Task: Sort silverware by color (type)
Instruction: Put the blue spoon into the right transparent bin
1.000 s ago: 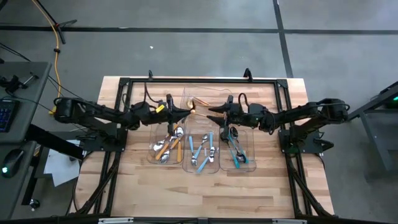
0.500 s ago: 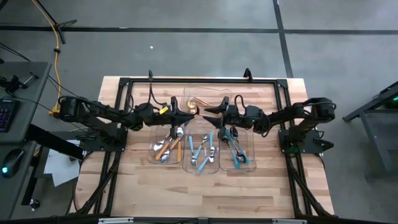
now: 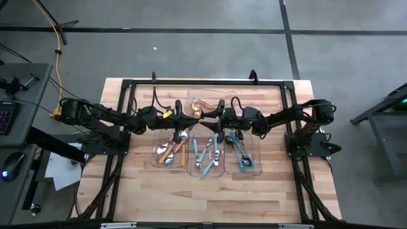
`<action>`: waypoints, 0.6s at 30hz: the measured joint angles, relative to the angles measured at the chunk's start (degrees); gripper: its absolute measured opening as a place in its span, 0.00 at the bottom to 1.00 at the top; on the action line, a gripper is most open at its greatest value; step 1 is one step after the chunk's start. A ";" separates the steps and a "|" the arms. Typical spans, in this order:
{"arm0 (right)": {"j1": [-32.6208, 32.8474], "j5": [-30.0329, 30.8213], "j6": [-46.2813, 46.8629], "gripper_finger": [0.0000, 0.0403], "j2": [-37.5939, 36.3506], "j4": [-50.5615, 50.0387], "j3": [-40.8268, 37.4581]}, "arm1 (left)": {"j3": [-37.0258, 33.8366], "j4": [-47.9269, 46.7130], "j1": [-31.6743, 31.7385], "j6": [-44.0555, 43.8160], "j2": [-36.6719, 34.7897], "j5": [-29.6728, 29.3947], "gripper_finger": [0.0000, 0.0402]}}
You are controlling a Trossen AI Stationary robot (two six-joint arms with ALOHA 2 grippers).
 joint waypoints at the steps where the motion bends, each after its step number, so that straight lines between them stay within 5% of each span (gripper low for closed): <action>1: 0.00 0.05 0.00 0.37 0.00 0.22 0.00 | 0.00 0.03 -0.15 0.00 0.00 0.02 0.00; 18: 0.76 0.28 -0.99 0.37 -0.02 0.36 0.00 | -0.01 0.09 -0.26 -1.25 -0.01 1.16 0.00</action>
